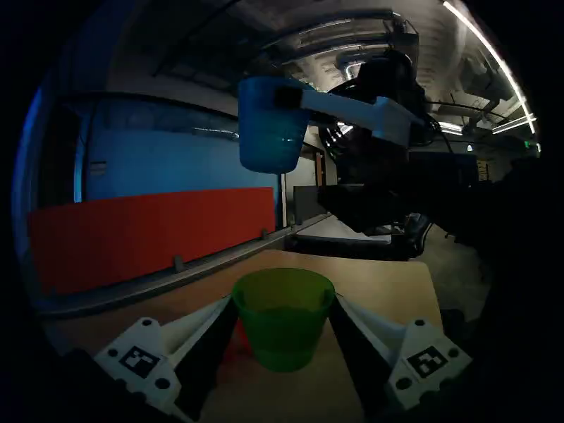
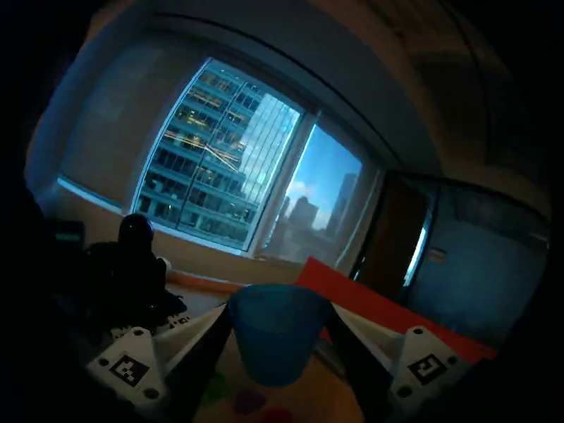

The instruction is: Pour water

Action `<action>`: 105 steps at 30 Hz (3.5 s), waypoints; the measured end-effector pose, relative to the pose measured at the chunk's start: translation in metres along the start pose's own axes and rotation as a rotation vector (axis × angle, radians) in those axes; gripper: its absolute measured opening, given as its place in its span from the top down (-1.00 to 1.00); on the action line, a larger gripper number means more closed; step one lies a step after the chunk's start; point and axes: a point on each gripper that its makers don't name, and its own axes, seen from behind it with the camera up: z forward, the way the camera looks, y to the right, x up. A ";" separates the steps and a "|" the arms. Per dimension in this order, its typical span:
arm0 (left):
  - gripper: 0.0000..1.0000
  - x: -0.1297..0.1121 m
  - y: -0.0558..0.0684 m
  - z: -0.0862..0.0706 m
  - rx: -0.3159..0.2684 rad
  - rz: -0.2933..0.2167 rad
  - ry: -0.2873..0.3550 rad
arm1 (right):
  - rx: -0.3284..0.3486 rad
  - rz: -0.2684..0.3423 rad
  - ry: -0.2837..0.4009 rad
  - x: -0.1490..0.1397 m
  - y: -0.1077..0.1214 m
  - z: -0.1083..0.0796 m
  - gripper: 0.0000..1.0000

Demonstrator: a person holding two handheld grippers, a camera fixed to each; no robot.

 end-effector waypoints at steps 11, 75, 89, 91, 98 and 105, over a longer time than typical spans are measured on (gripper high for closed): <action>-0.71 0.003 -0.005 -0.001 0.014 0.002 0.003 | 0.048 0.242 0.019 0.002 -0.002 -0.001 -0.84; -0.71 -0.022 -0.046 -0.041 0.122 0.010 -0.094 | 0.039 0.278 -0.110 -0.090 -0.012 -0.058 -0.86; -0.72 -0.038 -0.046 -0.038 0.112 0.002 -0.134 | 0.067 0.284 -0.200 -0.126 -0.024 -0.060 -0.88; -0.71 -0.042 -0.047 -0.038 0.111 -0.001 -0.141 | 0.074 0.283 -0.215 -0.133 -0.027 -0.060 -0.87; -0.71 -0.059 -0.047 -0.037 0.101 -0.010 -0.180 | 0.103 0.277 -0.259 -0.153 -0.036 -0.057 -0.88; -0.72 -0.074 -0.045 -0.034 0.085 -0.009 -0.221 | 0.125 0.257 -0.296 -0.174 -0.043 -0.053 -0.88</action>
